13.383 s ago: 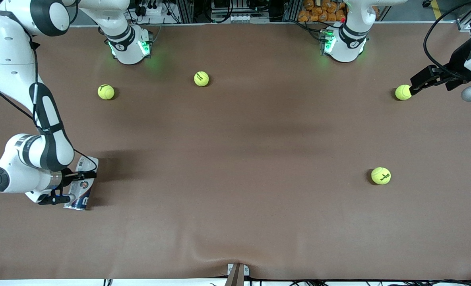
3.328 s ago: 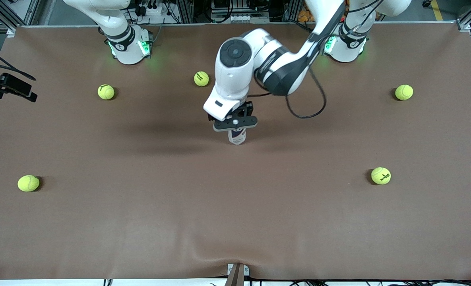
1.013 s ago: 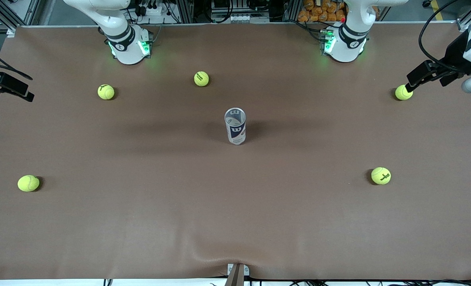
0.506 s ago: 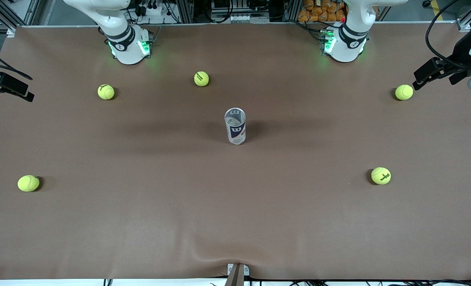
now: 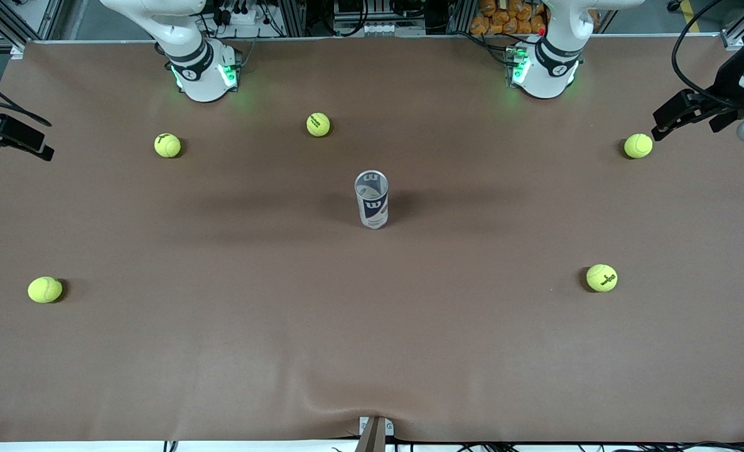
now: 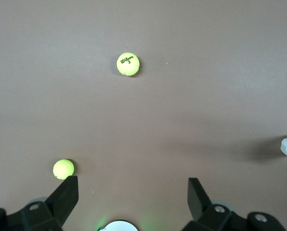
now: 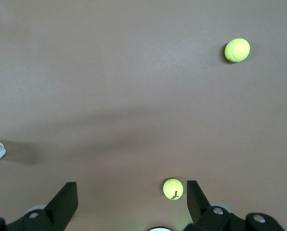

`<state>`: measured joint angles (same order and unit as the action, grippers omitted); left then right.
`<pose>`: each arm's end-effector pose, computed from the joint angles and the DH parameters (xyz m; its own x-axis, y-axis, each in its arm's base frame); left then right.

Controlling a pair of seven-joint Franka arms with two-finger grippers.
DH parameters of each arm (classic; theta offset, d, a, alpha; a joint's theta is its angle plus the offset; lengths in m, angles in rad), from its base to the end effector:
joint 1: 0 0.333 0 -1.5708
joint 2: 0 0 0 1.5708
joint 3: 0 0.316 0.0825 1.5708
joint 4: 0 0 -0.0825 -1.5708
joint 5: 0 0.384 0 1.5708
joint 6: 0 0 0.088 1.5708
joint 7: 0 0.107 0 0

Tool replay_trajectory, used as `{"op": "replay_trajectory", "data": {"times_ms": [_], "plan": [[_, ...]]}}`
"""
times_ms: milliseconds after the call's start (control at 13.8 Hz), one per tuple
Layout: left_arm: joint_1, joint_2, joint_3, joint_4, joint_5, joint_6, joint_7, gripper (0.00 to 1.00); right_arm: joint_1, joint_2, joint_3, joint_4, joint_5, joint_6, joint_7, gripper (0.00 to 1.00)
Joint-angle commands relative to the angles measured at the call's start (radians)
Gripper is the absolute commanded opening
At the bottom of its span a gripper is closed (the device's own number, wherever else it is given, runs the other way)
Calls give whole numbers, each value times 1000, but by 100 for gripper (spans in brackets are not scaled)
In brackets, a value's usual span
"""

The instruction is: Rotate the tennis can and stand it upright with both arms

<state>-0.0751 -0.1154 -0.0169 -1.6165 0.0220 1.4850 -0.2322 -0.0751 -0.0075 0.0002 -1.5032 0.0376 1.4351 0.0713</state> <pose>0.5072 -0.0448 0.6571 0.9899 0.1417 -0.0102 0.1414 -0.9896 -0.0270 0.5370 -0.0359 0.6486 0.9881 -0.1404 -0.0630 -0.1427 -0.9892 -0.0331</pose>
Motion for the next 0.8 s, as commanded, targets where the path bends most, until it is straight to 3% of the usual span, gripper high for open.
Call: {"op": "replay_trajectory", "data": {"times_ms": [0, 723], "plan": [[6, 8, -8, 18, 9, -20, 22, 100, -25, -8, 15, 6, 21, -9, 11, 100], [6, 6, -8, 15, -10, -23, 10, 100, -25, -8, 15, 6, 18, -10, 11, 100]]}}
